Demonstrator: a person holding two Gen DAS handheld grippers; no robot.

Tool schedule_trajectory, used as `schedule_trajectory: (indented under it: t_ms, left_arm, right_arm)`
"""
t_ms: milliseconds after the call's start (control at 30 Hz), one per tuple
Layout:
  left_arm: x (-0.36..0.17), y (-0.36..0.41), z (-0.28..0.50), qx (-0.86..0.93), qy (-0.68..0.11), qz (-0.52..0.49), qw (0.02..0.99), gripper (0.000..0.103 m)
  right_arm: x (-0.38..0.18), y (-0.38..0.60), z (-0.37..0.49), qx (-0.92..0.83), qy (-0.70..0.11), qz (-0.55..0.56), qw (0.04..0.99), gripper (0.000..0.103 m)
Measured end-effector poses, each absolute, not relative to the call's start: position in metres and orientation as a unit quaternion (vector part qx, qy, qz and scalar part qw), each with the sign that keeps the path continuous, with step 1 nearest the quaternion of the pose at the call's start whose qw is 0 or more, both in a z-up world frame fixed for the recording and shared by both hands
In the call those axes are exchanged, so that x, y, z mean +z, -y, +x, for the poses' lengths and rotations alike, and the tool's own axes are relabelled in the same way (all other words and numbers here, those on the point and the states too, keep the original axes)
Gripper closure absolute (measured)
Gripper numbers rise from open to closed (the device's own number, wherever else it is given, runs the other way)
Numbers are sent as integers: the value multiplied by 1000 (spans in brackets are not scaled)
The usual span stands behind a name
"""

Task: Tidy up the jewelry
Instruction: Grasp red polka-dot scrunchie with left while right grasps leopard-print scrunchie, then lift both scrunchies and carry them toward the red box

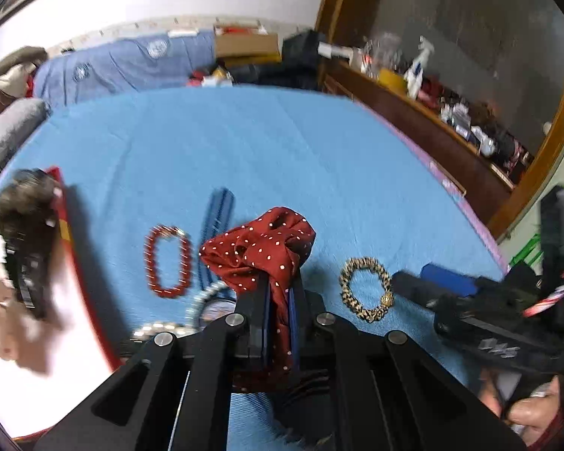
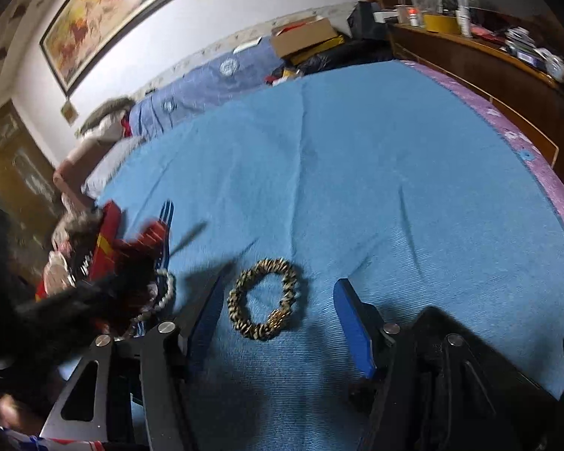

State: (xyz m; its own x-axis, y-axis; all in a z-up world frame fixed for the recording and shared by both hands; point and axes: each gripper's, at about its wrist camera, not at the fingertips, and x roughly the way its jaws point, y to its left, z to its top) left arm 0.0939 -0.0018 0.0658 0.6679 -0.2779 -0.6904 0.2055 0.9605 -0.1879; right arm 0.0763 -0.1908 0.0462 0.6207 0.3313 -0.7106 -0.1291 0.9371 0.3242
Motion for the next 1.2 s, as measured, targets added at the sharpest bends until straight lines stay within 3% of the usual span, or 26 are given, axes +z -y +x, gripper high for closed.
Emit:
schedule_trajectory:
  t_ms: [100,367,433,467,500,600,1200]
  left_arm:
    - [72,-9,84,-120,-369,-42,921,96]
    - [71,-10,82,-107,-360,-24,927,96]
    - [71,-8,81,-100,-354,-14,930,96]
    - [70,-6,81,-99,-353,-11,930,96]
    - [70,-5,81,-98,-353,-10,930,96]
    - [68,-2,81,-92,-351,-3,932,96]
    - [67,9,76,-66,-332,33,940,96]
  right_arm:
    - [39,176,81,123,-427,83,892,29]
    - [20,143,94,100,-455,0,885,30]
    - [18,136,94,85,-449,-30,889,50]
    - [18,134,93,84,-443,-39,892,72]
    - [19,132,93,87,-443,-43,891,83]
    - [18,136,92,86,-440,-39,893,90]
    - [62,146,60,148,-337,40,929,91]
